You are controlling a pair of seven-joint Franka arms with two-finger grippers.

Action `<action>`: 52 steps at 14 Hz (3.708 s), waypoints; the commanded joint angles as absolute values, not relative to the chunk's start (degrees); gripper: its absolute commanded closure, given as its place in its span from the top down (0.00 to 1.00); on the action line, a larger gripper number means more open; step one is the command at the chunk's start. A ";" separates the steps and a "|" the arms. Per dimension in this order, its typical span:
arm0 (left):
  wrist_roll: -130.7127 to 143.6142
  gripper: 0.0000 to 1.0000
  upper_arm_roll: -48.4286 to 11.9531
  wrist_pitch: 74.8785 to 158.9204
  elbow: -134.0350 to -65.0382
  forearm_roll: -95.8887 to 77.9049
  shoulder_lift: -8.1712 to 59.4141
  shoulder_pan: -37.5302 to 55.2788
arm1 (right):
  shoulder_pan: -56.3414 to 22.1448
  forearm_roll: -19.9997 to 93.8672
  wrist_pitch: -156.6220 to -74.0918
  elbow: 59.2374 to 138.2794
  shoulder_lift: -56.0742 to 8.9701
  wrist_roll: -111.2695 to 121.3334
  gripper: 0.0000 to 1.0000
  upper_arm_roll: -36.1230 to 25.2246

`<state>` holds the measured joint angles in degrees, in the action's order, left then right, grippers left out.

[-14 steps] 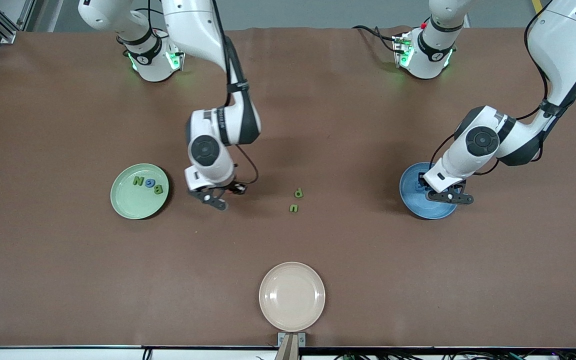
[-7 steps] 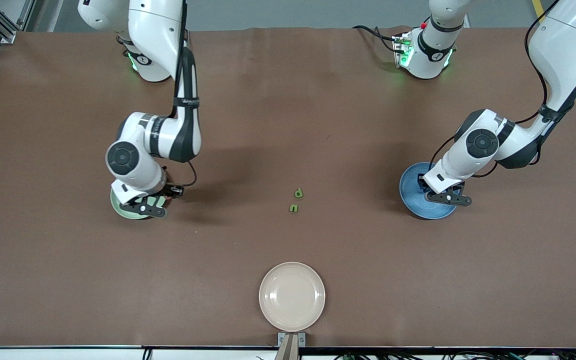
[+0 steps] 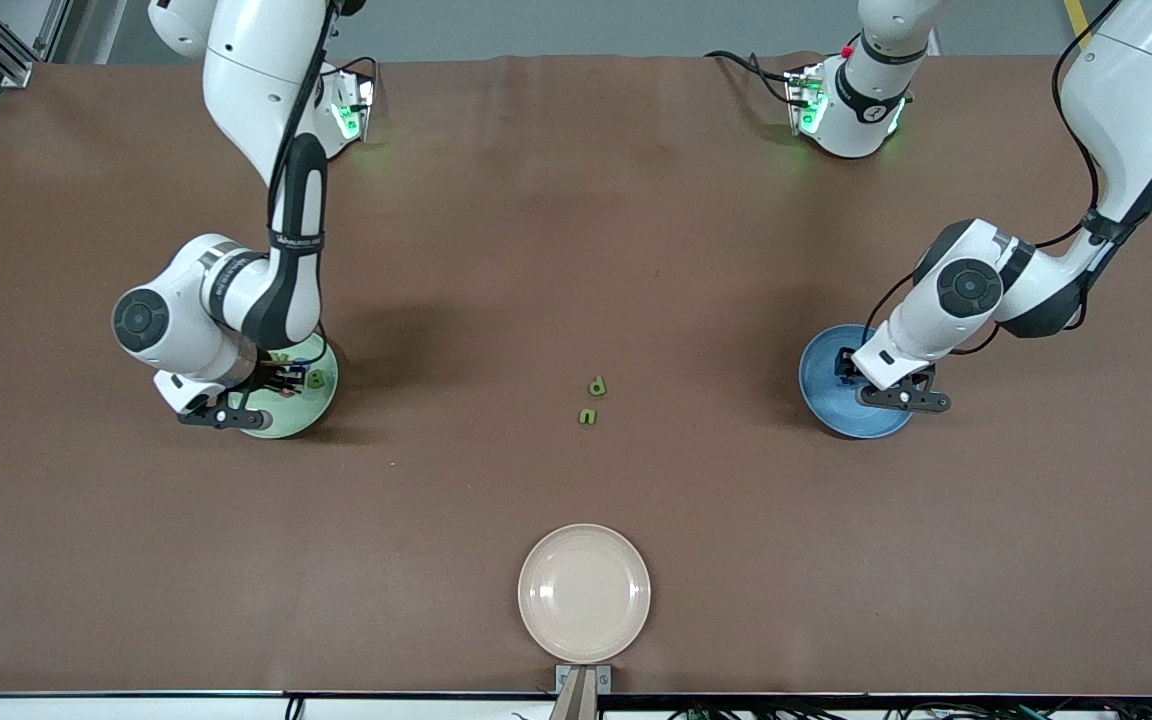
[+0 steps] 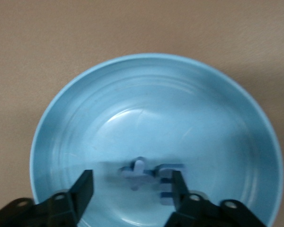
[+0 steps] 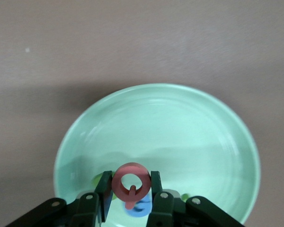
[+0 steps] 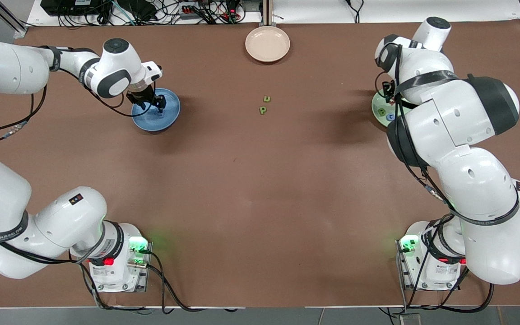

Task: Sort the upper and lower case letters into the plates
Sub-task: 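Carry the pink Q to the green plate while the left gripper drops x, then release the Q into the green plate while the left gripper reaches the p, then grasp the green p with the left gripper while the right arm retracts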

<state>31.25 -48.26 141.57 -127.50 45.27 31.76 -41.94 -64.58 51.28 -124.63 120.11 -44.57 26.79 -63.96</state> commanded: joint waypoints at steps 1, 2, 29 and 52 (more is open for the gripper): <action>37.07 1.00 -52.72 140.54 -127.36 42.47 29.62 -41.84 | -62.68 53.52 -127.70 122.08 -43.33 31.28 0.00 -62.32; 38.31 1.00 -54.13 138.88 -126.05 41.32 29.71 -41.75 | -61.62 54.66 -127.71 122.08 -43.33 32.25 0.00 -61.36; 78.31 0.99 -35.34 126.21 -85.36 32.43 51.50 14.49 | -39.65 36.30 -80.08 77.10 -42.54 17.23 1.00 -64.42; 78.75 0.95 -32.43 128.85 -82.97 32.08 55.20 18.90 | -5.98 0.35 -90.96 85.85 -12.50 -3.60 1.00 -6.24</action>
